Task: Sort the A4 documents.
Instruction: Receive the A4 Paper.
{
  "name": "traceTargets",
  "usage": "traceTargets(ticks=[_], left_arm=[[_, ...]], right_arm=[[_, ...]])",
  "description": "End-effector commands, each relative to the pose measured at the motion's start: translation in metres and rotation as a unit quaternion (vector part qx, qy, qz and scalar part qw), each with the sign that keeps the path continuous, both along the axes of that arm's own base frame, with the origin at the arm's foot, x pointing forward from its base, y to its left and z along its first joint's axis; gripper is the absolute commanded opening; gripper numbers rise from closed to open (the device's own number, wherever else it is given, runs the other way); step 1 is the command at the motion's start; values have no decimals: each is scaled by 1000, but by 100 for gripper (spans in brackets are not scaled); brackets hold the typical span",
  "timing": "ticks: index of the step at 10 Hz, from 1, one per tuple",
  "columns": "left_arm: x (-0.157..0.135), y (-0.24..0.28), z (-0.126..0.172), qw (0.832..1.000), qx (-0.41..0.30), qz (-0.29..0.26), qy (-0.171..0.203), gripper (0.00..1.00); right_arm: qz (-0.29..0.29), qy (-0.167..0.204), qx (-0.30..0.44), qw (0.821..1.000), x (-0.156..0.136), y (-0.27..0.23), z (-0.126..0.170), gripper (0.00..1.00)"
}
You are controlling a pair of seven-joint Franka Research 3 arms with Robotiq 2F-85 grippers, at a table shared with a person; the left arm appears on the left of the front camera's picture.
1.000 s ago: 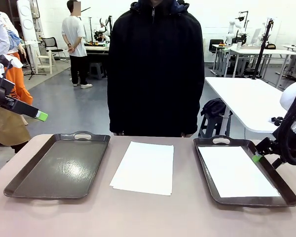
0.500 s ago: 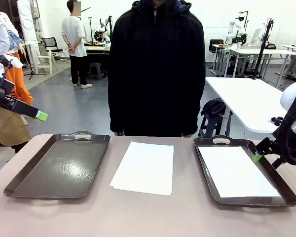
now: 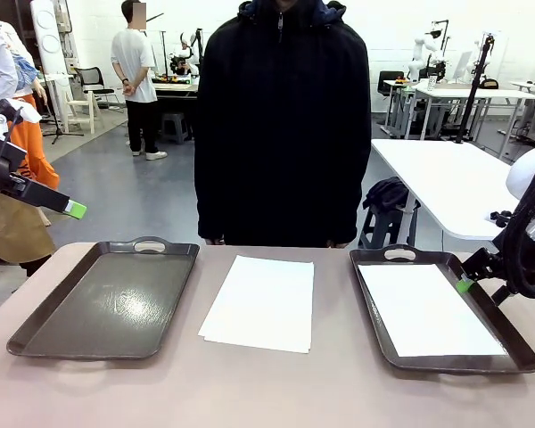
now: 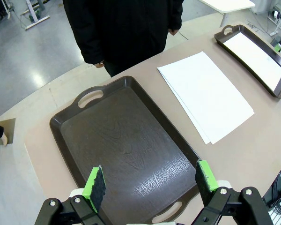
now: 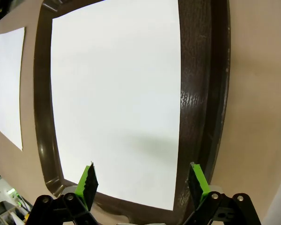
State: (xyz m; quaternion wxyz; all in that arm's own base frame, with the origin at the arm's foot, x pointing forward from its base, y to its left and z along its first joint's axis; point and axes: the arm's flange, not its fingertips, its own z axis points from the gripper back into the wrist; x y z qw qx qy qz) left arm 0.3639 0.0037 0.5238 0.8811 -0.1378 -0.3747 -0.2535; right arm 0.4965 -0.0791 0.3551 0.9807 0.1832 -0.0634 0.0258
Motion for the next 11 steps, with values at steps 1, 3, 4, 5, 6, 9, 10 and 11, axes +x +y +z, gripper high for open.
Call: traceTargets(ticks=[1, 3, 4, 5, 6, 9, 10, 11], left_arm=[[2, 1, -2, 1000, -5, 0, -2, 100], [2, 1, -2, 1000, -5, 0, -2, 100], [2, 1, -2, 1000, -5, 0, -2, 100], [2, 1, -2, 1000, -5, 0, -2, 100], [2, 1, -2, 1000, -5, 0, -2, 100], [2, 1, -2, 1000, -5, 0, -2, 100], [2, 1, -2, 1000, -5, 0, -2, 100], [2, 1, -2, 1000, -5, 0, -2, 100]], right_arm=[[3, 0, 0, 1000, 0, 1, -1, 100], [3, 0, 0, 1000, 0, 1, -1, 100], [3, 0, 0, 1000, 0, 1, -1, 100], [3, 0, 0, 1000, 0, 1, -1, 100], [3, 0, 0, 1000, 0, 1, -1, 100], [0, 0, 0, 1000, 0, 0, 0, 100], [22, -57, -8, 998, -19, 3, 34, 100], [49, -97, 6, 994, -30, 14, 63, 100]])
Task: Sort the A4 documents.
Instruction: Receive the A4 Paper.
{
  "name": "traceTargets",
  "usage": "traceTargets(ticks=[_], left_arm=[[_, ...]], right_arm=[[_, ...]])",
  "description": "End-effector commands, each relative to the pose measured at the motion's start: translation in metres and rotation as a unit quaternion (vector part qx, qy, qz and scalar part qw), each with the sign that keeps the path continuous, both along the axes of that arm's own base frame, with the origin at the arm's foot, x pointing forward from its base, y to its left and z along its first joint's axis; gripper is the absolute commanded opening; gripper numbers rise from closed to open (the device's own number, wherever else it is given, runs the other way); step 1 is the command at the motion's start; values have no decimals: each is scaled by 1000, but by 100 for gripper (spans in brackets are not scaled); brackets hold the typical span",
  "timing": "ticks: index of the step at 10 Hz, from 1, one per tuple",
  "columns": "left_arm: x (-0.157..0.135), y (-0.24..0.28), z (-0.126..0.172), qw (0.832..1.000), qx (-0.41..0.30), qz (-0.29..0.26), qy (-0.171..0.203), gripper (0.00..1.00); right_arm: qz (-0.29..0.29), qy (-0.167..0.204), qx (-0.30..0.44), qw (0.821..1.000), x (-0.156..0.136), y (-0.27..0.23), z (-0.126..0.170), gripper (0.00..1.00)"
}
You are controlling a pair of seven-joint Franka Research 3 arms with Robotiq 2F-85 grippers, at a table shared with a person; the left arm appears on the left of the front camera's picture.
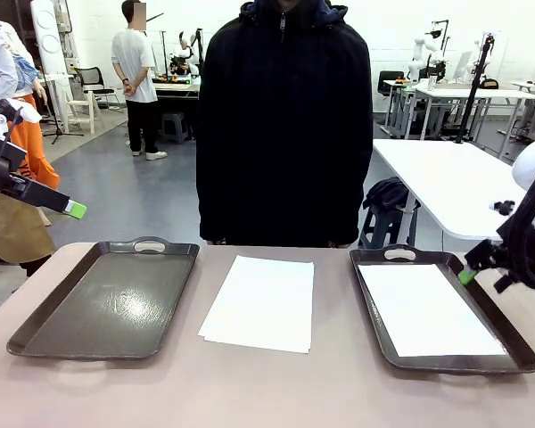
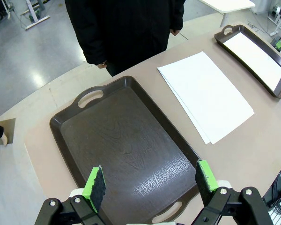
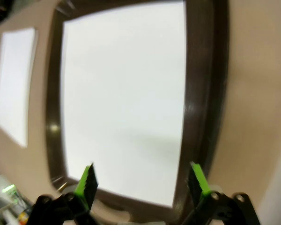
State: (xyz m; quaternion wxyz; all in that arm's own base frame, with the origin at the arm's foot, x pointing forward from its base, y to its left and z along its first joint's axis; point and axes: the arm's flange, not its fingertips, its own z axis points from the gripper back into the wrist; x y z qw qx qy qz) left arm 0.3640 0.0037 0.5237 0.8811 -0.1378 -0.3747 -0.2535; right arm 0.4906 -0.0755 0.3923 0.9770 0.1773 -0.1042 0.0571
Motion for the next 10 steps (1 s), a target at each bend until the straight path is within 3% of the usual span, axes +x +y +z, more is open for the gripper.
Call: traceTargets(ticks=[1, 3, 5, 8, 10], left_arm=[[2, 1, -2, 1000, -5, 0, -2, 100], [2, 1, -2, 1000, -5, 0, -2, 100], [2, 1, -2, 1000, -5, 0, -2, 100], [2, 1, -2, 1000, -5, 0, -2, 100], [2, 1, -2, 1000, -5, 0, -2, 100]], right_arm=[[63, -88, 33, 994, -36, 20, 56, 100], [140, -152, 58, 977, -54, 44, 107, 100], [235, -186, 81, 950, -69, 68, 142, 100], [344, -236, 97, 903, -83, 102, 161, 100], [360, -251, 104, 893, -93, 107, 164, 100]])
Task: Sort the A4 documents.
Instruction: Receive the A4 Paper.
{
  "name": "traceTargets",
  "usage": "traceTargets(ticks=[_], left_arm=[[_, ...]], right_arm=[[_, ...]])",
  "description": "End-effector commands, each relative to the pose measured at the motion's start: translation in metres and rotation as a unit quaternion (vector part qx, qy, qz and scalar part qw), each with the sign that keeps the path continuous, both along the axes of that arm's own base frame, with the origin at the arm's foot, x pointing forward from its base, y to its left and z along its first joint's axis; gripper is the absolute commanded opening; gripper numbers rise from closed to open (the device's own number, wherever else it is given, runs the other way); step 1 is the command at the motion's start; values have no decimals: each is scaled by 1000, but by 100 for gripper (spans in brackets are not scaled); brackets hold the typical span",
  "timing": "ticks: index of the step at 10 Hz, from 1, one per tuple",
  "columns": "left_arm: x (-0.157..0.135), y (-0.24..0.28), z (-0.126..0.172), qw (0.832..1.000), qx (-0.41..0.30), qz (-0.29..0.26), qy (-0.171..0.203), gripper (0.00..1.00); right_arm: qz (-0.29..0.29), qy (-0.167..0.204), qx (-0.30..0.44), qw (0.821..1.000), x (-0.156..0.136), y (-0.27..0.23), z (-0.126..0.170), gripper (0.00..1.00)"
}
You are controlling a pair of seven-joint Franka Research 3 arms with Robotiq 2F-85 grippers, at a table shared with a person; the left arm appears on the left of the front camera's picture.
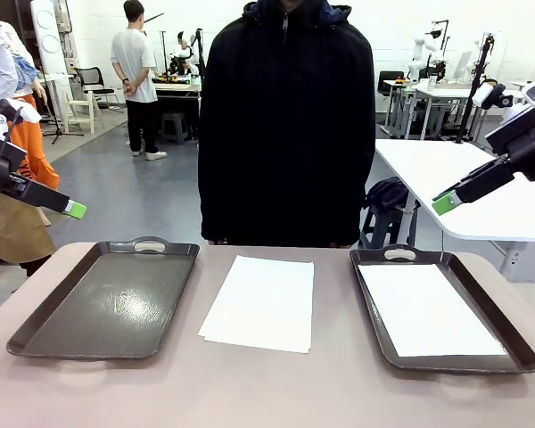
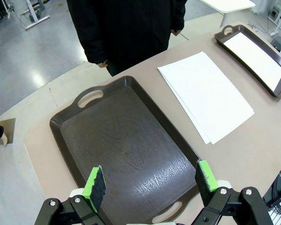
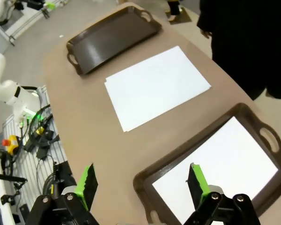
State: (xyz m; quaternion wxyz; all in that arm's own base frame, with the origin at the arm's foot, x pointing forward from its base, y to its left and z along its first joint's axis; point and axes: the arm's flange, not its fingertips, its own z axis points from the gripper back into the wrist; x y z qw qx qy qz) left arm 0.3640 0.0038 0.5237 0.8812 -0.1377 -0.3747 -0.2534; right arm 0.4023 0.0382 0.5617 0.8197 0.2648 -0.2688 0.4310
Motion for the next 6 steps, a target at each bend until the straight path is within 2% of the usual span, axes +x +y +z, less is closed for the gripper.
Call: traceTargets(ticks=[1, 6], left_arm=[[2, 1, -2, 1000, -5, 0, -2, 100], [2, 1, -2, 1000, -5, 0, -2, 100]], right_arm=[[7, -9, 29, 1000, -5, -9, -5, 100], [-25, 9, 53, 998, 2, -25, -7, 100]])
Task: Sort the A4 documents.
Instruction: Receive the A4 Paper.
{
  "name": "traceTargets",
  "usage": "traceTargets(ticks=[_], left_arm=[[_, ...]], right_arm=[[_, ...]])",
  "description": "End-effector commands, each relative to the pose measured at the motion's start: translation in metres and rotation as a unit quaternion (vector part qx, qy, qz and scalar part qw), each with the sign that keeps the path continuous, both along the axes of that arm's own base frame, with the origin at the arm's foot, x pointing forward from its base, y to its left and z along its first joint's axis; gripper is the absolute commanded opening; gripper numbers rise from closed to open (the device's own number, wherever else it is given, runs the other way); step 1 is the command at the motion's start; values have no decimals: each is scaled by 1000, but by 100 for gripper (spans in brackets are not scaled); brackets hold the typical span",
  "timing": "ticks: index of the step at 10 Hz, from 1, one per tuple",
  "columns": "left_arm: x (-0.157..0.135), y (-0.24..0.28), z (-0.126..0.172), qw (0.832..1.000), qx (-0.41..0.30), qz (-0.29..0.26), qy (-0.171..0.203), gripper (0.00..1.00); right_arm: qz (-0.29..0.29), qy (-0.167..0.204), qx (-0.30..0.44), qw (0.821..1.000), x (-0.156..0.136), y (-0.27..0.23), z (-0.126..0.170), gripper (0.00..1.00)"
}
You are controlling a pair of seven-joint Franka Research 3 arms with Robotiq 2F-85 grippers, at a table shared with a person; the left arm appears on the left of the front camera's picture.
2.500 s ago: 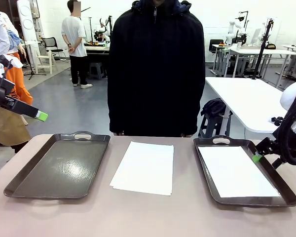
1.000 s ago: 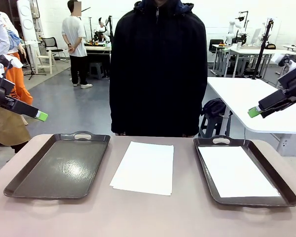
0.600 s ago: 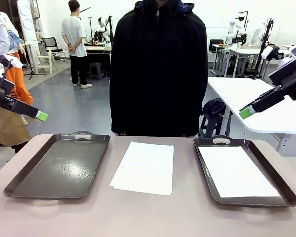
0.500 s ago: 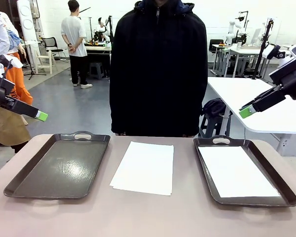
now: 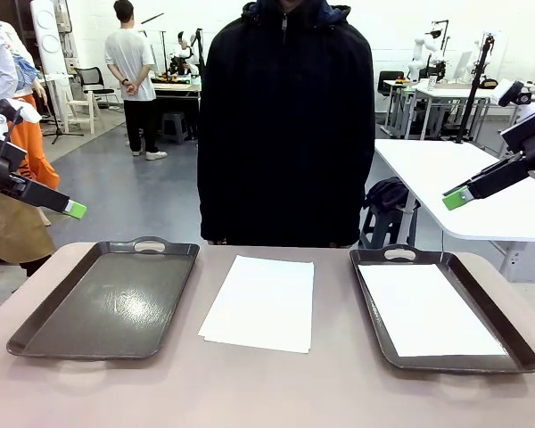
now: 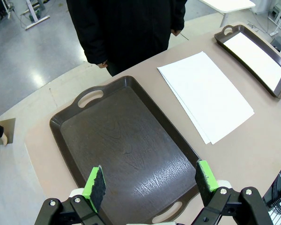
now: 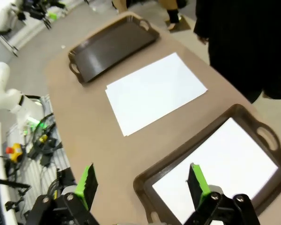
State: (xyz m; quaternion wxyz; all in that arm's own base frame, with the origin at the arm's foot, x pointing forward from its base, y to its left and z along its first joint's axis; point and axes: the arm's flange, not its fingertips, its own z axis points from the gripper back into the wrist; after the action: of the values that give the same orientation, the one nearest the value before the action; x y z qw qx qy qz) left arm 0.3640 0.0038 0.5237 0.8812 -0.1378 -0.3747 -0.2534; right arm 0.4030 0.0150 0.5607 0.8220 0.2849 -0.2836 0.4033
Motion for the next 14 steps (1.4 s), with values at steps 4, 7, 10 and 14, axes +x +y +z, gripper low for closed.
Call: traceTargets(ticks=[4, 7, 10, 14], left_arm=[[2, 1, -2, 1000, -5, 0, -2, 100], [2, 1, -2, 1000, -5, 0, -2, 100], [2, 1, -2, 1000, -5, 0, -2, 100], [2, 1, -2, 1000, -5, 0, -2, 100]], right_arm=[[5, -3, -7, 1000, -1, 3, 1, 100], [5, -3, -7, 1000, -1, 3, 1, 100], [5, -3, -7, 1000, -1, 3, 1, 100], [5, -3, -7, 1000, -1, 3, 1, 100]])
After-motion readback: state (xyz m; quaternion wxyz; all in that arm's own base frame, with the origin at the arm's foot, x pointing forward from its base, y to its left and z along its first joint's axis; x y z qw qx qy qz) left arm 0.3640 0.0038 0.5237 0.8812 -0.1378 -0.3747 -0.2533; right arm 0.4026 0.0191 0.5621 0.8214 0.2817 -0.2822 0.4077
